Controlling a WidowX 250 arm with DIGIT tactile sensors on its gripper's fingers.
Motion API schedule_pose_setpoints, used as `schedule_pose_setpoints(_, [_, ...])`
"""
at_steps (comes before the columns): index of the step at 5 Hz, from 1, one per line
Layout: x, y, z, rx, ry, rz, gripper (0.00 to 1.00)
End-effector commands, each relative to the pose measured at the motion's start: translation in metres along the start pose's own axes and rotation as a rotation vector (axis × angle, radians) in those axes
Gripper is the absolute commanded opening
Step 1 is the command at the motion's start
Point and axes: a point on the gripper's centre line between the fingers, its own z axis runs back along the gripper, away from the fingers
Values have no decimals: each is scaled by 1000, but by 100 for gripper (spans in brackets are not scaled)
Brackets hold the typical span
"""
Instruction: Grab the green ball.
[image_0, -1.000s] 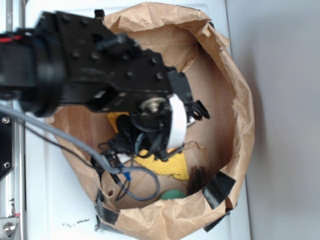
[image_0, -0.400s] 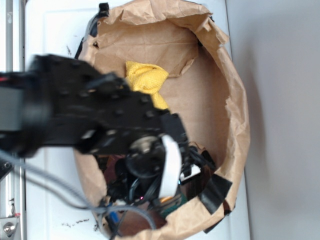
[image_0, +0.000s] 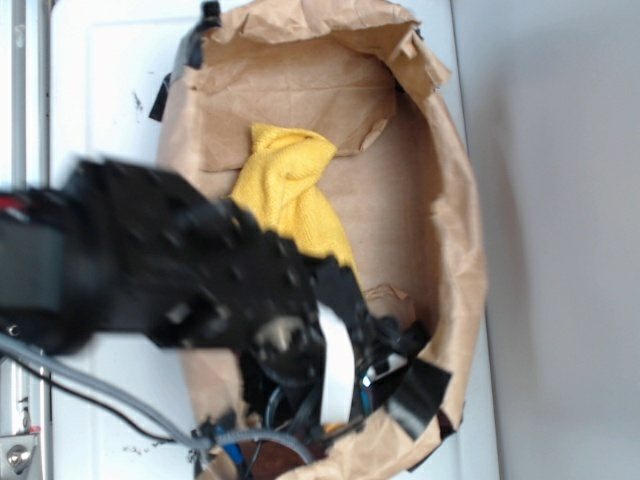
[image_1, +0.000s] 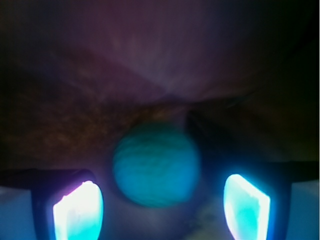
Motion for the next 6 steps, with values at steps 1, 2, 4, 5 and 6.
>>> schedule_pose_setpoints(1, [8,-22,-25,-68,-15,-33,0])
schedule_pose_setpoints(2, [7,-24,-27,-67,-24,-24,0])
schedule_pose_setpoints(4, [-1,8,20,-9,-69,23,0])
schedule_pose_setpoints(5, [-14,21,68,46,-110,104,0])
schedule_pose_setpoints(6, [-30,29,94,53,-70,189,0])
